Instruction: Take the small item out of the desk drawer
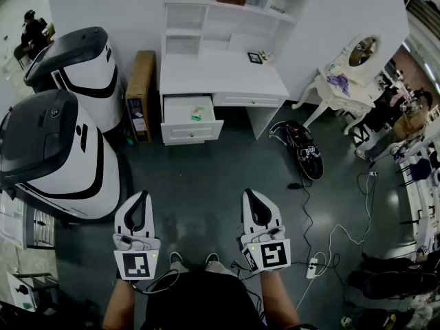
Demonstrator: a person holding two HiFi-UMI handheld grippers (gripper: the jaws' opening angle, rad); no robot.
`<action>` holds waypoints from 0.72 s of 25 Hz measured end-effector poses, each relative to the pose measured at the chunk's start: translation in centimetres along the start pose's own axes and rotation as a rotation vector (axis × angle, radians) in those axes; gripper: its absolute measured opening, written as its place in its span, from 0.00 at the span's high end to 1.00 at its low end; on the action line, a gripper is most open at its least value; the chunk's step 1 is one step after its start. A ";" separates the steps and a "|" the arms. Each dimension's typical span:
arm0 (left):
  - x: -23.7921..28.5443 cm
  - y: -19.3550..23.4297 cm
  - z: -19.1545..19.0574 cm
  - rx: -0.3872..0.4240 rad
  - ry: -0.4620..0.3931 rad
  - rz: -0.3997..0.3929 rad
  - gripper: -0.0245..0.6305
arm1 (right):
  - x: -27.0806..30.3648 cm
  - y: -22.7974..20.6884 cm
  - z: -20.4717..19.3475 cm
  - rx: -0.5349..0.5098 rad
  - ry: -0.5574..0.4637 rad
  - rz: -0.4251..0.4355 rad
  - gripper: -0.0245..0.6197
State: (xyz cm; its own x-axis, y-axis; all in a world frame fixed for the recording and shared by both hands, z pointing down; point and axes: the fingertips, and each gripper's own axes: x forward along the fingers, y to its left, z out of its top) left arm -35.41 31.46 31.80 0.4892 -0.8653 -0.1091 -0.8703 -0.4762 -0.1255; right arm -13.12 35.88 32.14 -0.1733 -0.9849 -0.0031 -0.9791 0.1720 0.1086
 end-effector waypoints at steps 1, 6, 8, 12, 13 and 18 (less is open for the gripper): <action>0.0 -1.2 0.1 -0.006 -0.002 0.004 0.94 | -0.5 -1.1 0.0 0.005 0.000 0.006 0.94; 0.9 -7.3 0.3 -0.003 0.012 -0.002 0.94 | -3.1 -6.2 0.8 0.056 -0.040 0.013 0.94; 2.1 -8.3 0.5 0.005 0.018 0.003 0.94 | -3.2 -7.2 0.9 0.036 -0.055 0.017 0.94; 4.0 -11.4 2.3 -0.006 -0.044 0.019 0.94 | -3.7 -9.5 0.0 0.009 -0.044 0.035 0.94; 4.4 -12.5 2.6 0.003 -0.053 0.006 0.94 | -4.0 -10.4 0.0 0.012 -0.045 0.034 0.94; 4.7 -13.6 1.8 0.097 -0.013 0.023 0.92 | -4.3 -13.2 0.3 0.012 -0.083 0.027 0.92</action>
State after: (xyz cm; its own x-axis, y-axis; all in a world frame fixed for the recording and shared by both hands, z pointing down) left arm -21.14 34.11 31.26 0.4706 -0.8734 -0.1254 -0.8720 -0.4386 -0.2175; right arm 0.52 37.81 30.37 -0.2073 -0.9748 -0.0824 -0.9751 0.1991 0.0974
